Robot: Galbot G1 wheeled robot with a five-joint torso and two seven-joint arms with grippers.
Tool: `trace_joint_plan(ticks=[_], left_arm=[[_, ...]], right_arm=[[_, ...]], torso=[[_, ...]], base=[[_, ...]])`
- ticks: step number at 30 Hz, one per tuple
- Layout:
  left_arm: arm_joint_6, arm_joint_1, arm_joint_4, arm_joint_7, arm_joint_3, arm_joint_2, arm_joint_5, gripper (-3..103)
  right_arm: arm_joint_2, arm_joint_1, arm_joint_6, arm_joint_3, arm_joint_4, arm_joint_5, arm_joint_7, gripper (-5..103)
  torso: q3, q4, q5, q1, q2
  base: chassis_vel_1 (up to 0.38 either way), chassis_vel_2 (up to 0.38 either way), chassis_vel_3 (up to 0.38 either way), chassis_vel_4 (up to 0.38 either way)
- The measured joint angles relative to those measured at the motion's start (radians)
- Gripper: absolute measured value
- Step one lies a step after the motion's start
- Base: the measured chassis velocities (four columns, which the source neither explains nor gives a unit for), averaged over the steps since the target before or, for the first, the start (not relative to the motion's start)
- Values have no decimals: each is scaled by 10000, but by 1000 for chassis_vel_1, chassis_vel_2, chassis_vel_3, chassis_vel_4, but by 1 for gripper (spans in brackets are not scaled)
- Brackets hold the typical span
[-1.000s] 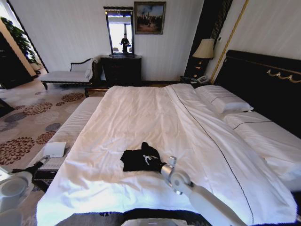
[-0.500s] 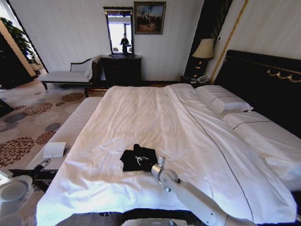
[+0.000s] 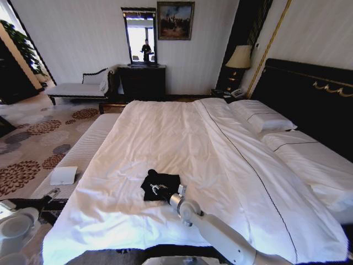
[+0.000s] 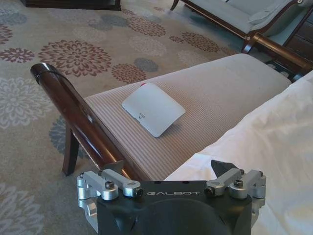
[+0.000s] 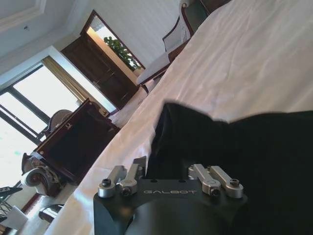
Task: Fold the clothes on the bed.
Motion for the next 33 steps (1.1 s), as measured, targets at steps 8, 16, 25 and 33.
trace_joint_plan(ticks=[8,16,25,33], left_arm=[[8,-34,-4,-35,87,-98,10,100],[-1274,-254,-1201,890,-41,41,-1947,100],[-2410,-1026,-4773,1847,1531,796,2097,100],[-3171,852,-5378,2219,2403,-290,5038,100]], right_arm=[[-174,-222,465,257,263,203,-435,65],[-338,-219,1195,1960,758,363,-777,97],[-2294,23,1534,5710,1933,-898,257,100],[-2756,-2186,1451,7594,3409,-3572,774,100]], torso=[[0,-2,0,0,0],[0,1,2,0,0],[1,-19,5,3,-1],[-1,5,-1,0,1]], base=[[0,0,0,0],[0,0,0,0],[0,0,0,0],[0,0,0,0]])
